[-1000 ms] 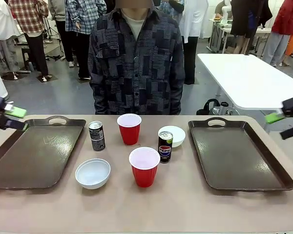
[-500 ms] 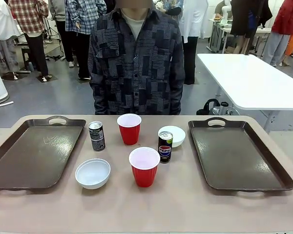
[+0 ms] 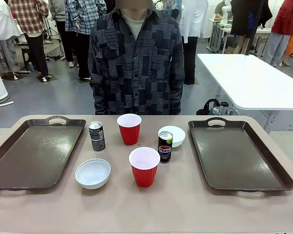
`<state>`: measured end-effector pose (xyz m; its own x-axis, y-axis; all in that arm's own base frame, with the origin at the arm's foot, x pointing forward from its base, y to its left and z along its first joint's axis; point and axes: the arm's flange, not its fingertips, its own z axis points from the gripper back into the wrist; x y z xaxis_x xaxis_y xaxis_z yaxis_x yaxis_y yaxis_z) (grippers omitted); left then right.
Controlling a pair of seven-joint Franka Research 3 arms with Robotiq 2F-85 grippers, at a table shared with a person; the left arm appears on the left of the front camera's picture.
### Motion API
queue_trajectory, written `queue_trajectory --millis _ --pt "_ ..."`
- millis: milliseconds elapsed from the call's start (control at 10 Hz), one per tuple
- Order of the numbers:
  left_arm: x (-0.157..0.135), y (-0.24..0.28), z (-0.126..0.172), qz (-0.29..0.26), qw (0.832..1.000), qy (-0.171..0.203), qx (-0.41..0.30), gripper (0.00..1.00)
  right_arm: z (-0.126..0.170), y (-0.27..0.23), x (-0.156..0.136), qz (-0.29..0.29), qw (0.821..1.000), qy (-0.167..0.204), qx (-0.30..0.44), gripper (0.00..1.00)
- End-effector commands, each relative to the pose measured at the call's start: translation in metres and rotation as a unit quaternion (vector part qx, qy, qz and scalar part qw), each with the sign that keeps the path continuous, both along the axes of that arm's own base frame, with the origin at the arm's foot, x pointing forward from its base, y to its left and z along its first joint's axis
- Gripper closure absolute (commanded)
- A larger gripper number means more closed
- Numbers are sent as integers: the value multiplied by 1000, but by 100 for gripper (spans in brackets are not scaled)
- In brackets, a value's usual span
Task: Prepare tableware on both trays.
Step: Pick up a Picnic Bowl from the table and place it on a Handle tray.
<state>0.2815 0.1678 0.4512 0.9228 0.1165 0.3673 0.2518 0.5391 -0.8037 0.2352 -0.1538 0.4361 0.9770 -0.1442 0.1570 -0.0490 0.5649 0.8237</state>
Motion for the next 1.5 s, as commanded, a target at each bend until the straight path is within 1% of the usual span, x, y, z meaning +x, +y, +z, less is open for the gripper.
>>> queue_trajectory --millis 0,100,300,400,1400 --pt "-5 10 -3 -5 1000 10 7 0 -12 19 -10 3 1000 -13 3 0" --pt "-7 11 -2 -2 1000 14 13 0 -12 20 -9 3 1000 -12 4 0" --pt "-9 7 1 -12 999 22 32 0 -12 23 -8 10 1000 -13 3 0" --pt "-5 7 -5 3 1000 12 12 0 1 2 1 3 1000 1 -5 0" --pt "-5 7 -5 3 1000 12 12 0 2 2 1 2 1000 3 -9 0"
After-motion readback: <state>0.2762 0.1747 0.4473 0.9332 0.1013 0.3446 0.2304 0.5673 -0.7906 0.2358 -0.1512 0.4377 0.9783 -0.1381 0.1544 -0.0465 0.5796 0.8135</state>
